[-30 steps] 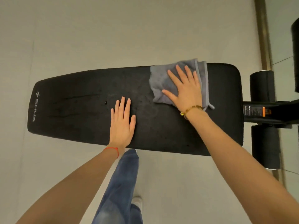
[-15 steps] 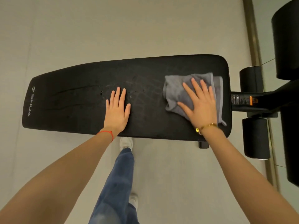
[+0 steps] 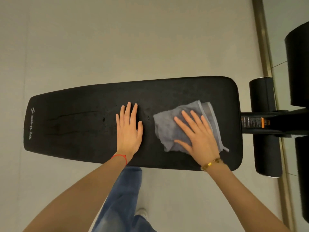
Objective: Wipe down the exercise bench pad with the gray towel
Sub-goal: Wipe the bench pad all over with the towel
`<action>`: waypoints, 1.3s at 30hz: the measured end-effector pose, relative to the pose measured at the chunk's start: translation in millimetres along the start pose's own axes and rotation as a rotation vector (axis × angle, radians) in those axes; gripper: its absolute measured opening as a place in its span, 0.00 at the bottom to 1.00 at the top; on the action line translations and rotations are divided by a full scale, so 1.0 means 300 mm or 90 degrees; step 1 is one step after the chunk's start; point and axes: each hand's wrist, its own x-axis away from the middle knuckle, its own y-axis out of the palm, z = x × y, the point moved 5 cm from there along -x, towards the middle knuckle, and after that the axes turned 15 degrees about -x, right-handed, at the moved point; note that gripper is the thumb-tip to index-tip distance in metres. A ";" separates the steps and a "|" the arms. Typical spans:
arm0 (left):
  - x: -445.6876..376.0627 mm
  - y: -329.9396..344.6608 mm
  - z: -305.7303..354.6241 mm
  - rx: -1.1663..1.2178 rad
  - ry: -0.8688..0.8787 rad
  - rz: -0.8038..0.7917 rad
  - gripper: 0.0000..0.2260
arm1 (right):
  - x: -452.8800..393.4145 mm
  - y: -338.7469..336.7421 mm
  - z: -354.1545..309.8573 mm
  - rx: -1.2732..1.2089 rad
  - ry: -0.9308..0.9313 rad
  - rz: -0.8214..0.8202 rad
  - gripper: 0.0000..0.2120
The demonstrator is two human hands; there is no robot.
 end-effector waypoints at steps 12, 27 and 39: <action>-0.035 0.035 0.014 -0.029 -0.006 -0.014 0.25 | -0.064 -0.032 0.016 -0.010 0.086 0.059 0.34; -0.032 0.040 0.010 -0.019 -0.003 0.022 0.25 | -0.115 -0.095 0.094 -0.056 0.116 0.123 0.33; 0.014 -0.013 -0.119 -0.051 0.113 0.009 0.25 | -0.253 -0.037 -0.021 -0.050 0.147 0.140 0.30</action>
